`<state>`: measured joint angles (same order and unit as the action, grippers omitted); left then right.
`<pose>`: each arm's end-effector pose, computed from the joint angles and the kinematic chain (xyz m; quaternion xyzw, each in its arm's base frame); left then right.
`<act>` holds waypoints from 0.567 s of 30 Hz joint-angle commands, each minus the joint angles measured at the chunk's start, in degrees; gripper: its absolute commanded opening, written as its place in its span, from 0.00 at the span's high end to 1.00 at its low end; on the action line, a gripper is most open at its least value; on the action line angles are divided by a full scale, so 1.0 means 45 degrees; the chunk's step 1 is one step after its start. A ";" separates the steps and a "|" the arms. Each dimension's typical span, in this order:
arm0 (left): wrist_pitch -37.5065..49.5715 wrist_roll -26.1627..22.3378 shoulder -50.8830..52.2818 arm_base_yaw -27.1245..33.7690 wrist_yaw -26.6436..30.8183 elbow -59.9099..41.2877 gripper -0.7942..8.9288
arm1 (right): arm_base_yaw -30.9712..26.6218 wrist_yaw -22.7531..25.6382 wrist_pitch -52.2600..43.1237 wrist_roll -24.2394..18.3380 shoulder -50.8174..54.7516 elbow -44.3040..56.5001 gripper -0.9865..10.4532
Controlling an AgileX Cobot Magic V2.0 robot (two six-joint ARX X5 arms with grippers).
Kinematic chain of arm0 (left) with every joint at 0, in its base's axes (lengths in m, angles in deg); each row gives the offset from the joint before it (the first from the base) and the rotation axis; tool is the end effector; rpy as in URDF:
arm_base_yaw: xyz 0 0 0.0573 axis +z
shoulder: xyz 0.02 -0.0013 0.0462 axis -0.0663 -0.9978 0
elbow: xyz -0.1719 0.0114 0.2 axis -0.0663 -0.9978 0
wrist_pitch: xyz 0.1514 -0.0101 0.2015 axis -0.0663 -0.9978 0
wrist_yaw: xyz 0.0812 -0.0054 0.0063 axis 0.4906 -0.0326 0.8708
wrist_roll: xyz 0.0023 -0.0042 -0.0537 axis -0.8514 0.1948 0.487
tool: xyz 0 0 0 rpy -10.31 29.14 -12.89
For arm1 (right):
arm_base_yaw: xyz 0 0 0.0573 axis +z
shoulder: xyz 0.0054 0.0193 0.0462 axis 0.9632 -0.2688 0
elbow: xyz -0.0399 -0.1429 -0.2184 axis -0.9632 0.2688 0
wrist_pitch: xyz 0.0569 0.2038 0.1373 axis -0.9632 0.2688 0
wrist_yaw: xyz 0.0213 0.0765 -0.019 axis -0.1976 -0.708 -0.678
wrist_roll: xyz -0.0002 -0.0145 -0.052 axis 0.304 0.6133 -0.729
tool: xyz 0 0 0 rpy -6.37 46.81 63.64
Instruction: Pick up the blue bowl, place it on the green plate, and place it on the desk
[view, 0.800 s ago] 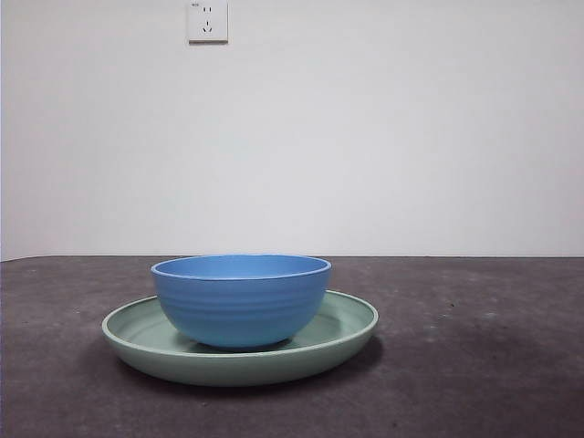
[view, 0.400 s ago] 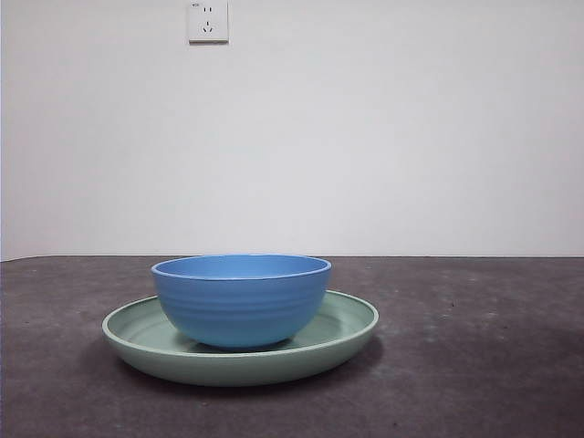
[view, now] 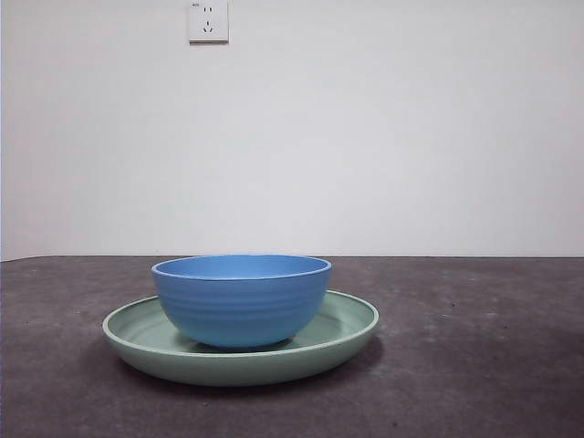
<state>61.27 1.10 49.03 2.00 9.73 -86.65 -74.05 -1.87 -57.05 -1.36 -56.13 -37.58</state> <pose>0.0954 -0.0022 0.1618 -0.0590 0.0505 0.0031 0.9970 0.0958 -0.0021 0.1529 -0.0025 0.0767 -0.0446 0.9961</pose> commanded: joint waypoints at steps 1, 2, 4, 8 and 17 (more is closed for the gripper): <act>0.0165 0.0039 0.0010 -0.0029 0.0078 -0.0267 0.90 | 0.0005 -0.0257 0.0083 -0.0602 0.0024 0.0083 0.90; 0.0170 0.0039 0.0010 -0.0029 0.0078 -0.0267 0.90 | 0.0005 -0.0491 0.0092 -0.0767 0.0024 0.0083 0.90; 0.0170 0.0039 0.0010 -0.0029 0.0078 -0.0267 0.90 | 0.0005 -0.0850 0.0112 -0.0996 0.0024 0.0083 0.90; 0.0189 0.0039 0.0010 -0.0029 0.0078 -0.0267 0.90 | 0.0005 -0.1030 0.0126 -0.0976 0.0024 0.0083 0.90; 0.0194 0.0039 0.0010 -0.0029 0.0078 -0.0267 0.90 | -0.0005 -0.0971 -0.0126 -0.0801 0.0024 0.0083 0.90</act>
<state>61.29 1.13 49.03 2.00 9.73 -86.65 -74.05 -6.27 -57.01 -4.97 -56.13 -37.56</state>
